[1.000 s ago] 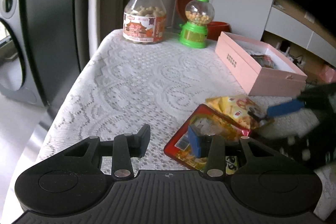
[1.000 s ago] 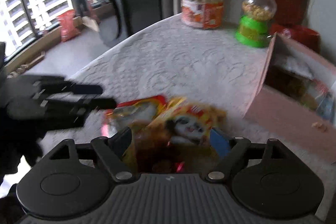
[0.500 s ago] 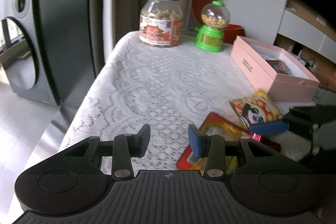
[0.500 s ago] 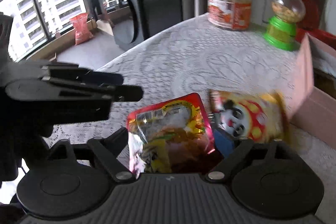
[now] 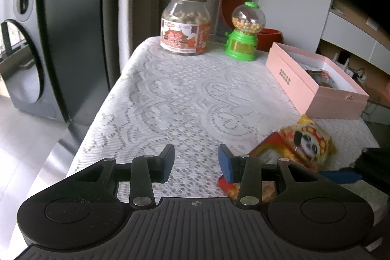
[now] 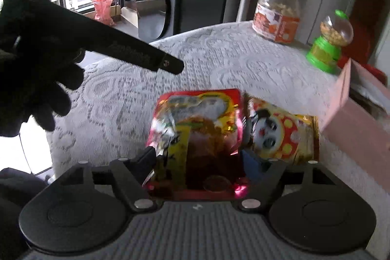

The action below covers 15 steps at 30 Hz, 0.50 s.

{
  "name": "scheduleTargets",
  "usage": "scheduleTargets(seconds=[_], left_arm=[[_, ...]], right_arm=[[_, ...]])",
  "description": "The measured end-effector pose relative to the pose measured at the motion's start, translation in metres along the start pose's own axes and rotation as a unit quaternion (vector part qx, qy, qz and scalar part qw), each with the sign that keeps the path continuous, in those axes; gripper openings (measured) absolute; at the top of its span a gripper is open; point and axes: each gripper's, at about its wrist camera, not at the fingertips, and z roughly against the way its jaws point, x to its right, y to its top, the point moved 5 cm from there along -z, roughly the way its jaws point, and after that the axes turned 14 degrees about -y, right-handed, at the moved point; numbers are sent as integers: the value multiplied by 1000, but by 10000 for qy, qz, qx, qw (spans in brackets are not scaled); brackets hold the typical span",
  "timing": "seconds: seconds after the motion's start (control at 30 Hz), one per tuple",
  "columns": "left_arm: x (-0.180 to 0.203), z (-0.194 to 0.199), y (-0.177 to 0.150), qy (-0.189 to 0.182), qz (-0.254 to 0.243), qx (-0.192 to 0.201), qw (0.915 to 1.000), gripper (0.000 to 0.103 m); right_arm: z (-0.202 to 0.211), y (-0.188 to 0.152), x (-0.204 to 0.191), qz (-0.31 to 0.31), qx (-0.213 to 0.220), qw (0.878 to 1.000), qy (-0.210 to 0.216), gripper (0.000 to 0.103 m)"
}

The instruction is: Organize snacks

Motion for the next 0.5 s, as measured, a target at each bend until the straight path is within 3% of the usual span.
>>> scheduleTargets(seconds=[0.23, 0.33, 0.5], left_arm=[[8, -6, -2, -85, -49, -93, 9999, 44], [9, -10, -5, -319, 45, -183, 9993, 44], [14, -14, -10, -514, 71, -266, 9983, 44]], right_arm=[[14, -21, 24, -391, -191, 9990, 138, 76], [20, -23, 40, -691, -217, 9972, 170, 76], [25, -19, 74, -1259, -107, 9917, -232, 79]])
